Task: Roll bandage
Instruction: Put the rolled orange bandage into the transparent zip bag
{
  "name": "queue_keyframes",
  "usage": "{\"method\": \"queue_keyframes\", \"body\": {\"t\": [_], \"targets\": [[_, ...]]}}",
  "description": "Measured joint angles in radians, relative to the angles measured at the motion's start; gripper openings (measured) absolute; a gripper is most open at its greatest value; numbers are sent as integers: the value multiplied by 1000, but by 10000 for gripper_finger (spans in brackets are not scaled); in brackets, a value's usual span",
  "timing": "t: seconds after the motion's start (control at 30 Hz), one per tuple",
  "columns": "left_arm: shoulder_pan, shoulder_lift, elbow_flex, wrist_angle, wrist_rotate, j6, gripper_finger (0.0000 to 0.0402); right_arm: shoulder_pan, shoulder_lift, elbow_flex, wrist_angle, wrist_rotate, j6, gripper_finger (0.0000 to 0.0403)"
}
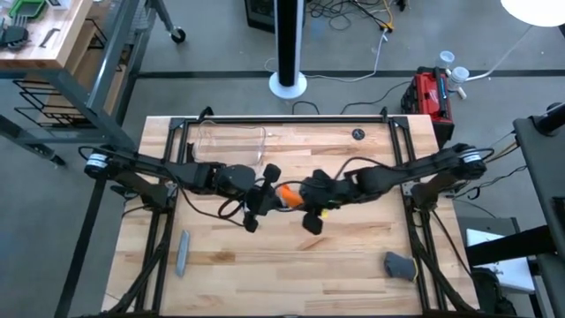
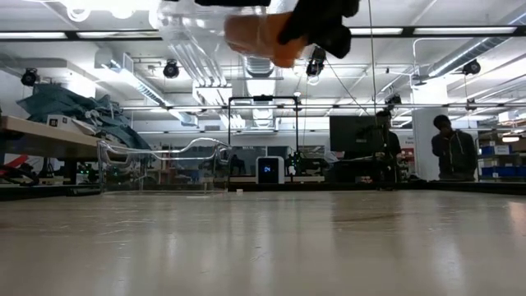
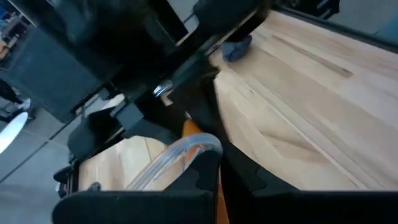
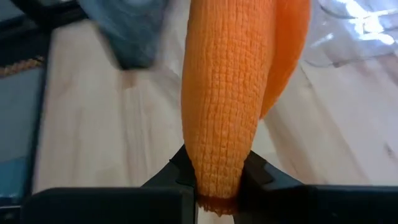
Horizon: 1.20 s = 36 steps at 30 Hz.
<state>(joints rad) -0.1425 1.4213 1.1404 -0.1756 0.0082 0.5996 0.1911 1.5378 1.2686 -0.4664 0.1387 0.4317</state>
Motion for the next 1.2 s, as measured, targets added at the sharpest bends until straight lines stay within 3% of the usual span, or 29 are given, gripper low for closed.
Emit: {"method": "queue_keyframes", "body": {"t": [0.2, 0.47, 0.63, 0.87, 1.2], "targets": [[-19, -1, 0, -40, 0, -16, 0, -15, 93, 134, -81, -16, -39, 41], [-22, -4, 0, -156, -4, -190, 0, -16, 133, 244, -152, -43, -154, 44], [-29, -2, -3, -169, -78, -173, 0, -22, 146, 250, -141, -93, -170, 40], [-27, 10, -12, -162, -105, -32, 0, -26, 145, 251, -143, -39, -145, 45], [-24, 12, -20, -101, -106, -21, 0, -27, 107, 262, -122, -38, -160, 232]]}}
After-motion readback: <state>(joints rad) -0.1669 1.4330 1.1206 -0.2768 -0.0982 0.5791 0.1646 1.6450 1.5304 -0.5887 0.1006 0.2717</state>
